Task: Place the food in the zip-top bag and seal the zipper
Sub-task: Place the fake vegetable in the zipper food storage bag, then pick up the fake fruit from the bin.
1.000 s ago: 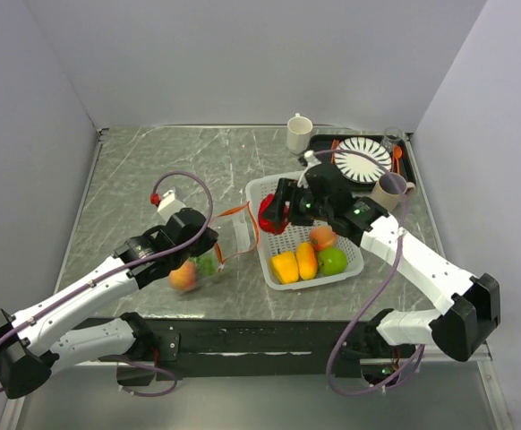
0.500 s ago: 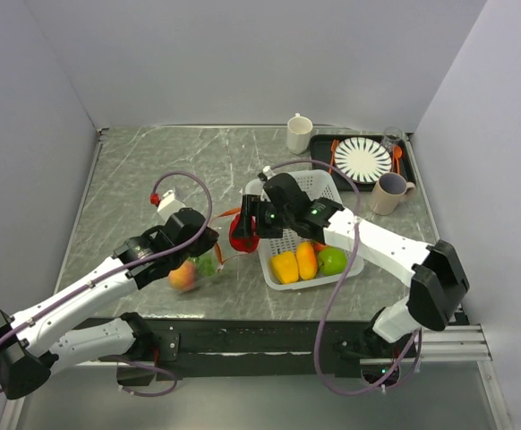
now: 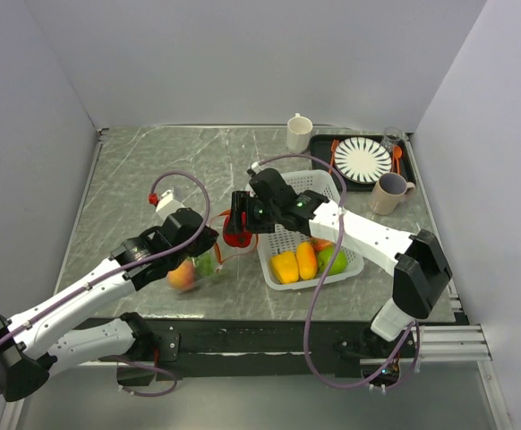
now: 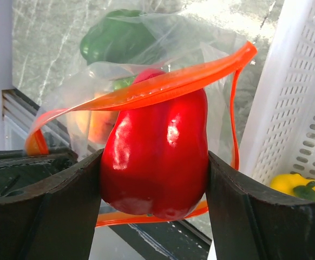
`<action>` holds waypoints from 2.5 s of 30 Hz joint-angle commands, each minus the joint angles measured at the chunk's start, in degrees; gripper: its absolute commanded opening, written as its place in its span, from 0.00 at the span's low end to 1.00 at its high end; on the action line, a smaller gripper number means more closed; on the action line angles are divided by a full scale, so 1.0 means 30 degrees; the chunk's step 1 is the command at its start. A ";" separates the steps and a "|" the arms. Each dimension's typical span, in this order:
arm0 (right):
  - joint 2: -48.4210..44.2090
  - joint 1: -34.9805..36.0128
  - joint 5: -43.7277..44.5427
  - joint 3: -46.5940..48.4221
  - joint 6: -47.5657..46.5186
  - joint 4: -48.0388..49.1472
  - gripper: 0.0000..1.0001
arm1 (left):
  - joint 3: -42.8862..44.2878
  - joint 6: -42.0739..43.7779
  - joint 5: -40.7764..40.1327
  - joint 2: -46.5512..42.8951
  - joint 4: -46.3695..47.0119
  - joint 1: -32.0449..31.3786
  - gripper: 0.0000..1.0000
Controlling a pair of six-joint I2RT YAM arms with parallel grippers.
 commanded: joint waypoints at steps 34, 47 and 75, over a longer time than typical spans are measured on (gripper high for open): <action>-0.1746 0.0162 0.2206 0.0868 -0.0764 -0.0939 0.80 | 0.1284 0.0616 -0.0354 -0.0471 -0.0178 0.0045 0.01; -0.3266 0.0132 0.4403 0.0665 -0.0326 -0.1615 0.82 | 0.1168 0.0703 -0.0412 -0.0793 0.0085 0.0074 0.01; -0.4268 -0.7367 0.8860 -0.6134 -0.0998 -0.4517 1.00 | 0.0845 0.0762 0.0202 0.0028 0.0553 0.0163 0.01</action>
